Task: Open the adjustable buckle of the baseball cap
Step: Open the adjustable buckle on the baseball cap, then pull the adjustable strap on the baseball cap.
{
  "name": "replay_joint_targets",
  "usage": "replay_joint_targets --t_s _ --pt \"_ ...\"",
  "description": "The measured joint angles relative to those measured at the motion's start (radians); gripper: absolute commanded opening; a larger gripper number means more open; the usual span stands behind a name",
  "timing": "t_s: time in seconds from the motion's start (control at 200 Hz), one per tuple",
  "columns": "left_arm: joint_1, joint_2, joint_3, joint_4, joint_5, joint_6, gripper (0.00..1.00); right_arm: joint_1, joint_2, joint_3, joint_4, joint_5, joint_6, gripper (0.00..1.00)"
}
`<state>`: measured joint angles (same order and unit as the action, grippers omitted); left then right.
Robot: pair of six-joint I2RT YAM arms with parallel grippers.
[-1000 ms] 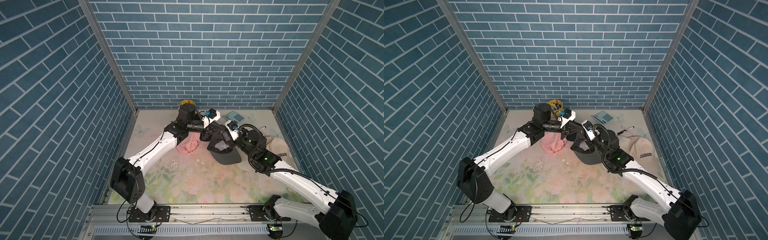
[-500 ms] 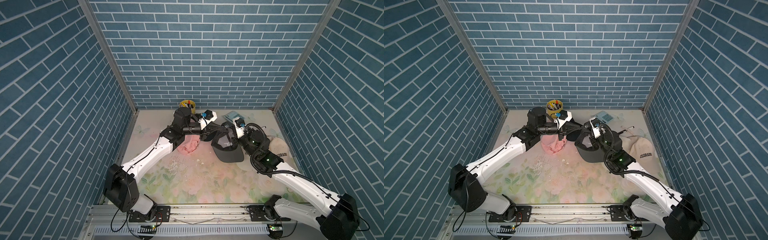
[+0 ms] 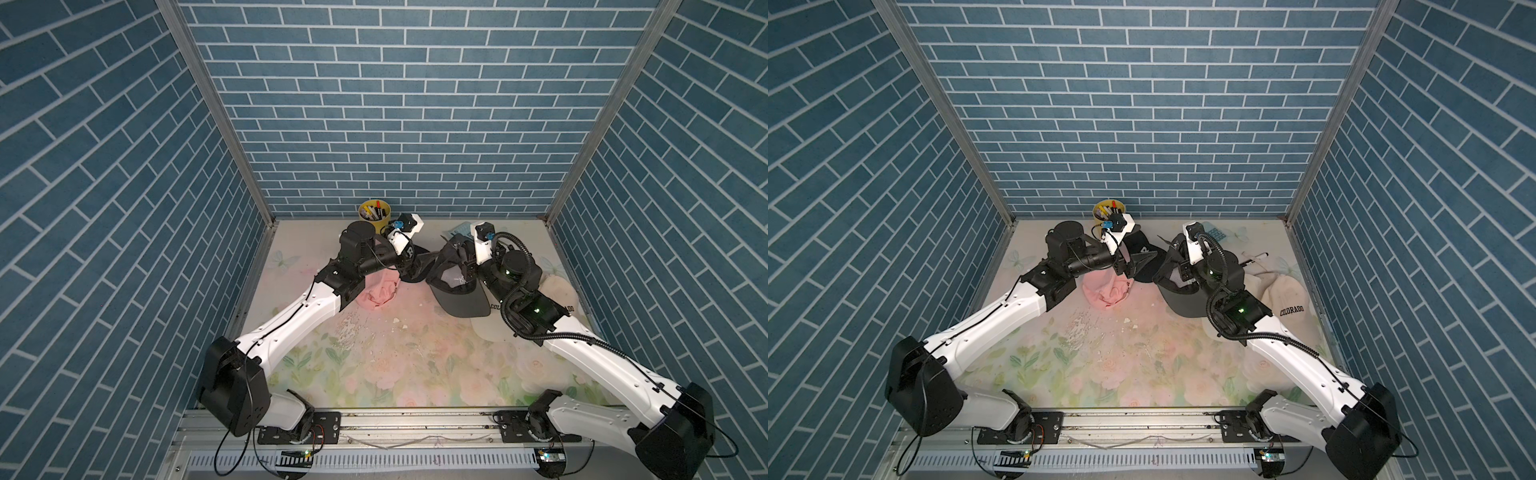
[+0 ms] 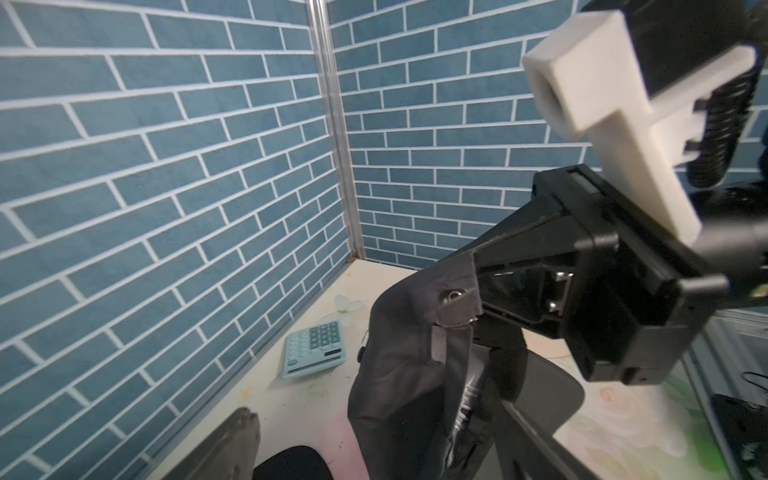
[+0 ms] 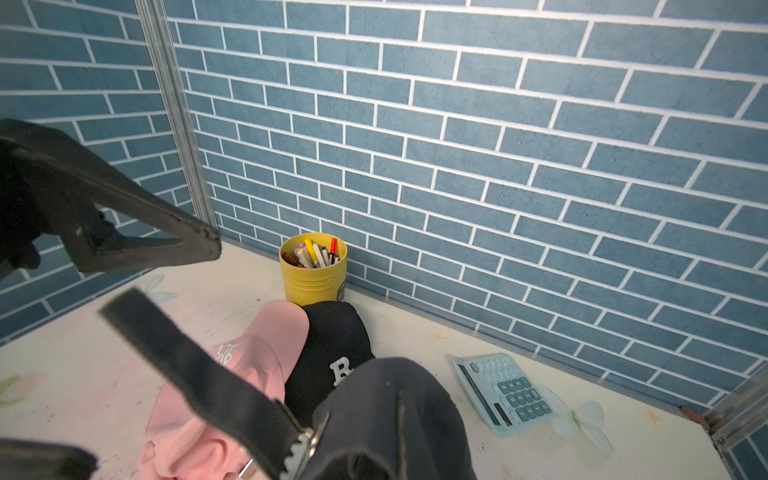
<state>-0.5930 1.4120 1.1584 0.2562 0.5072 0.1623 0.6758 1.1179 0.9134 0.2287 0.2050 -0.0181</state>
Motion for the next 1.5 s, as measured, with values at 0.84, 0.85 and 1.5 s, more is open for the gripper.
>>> replay_joint_targets --t_s 0.84,0.85,1.5 --pt "-0.149 0.123 -0.002 0.111 -0.170 0.000 0.21 0.000 0.072 0.143 -0.114 -0.048 0.112 0.00" --pt "-0.149 0.123 -0.002 0.109 -0.171 0.003 0.19 0.000 0.072 0.143 -0.114 -0.048 0.113 0.00" --pt "-0.162 0.044 -0.040 0.102 -0.261 0.043 0.00 0.003 0.067 0.092 -0.003 -0.020 0.216 0.00"
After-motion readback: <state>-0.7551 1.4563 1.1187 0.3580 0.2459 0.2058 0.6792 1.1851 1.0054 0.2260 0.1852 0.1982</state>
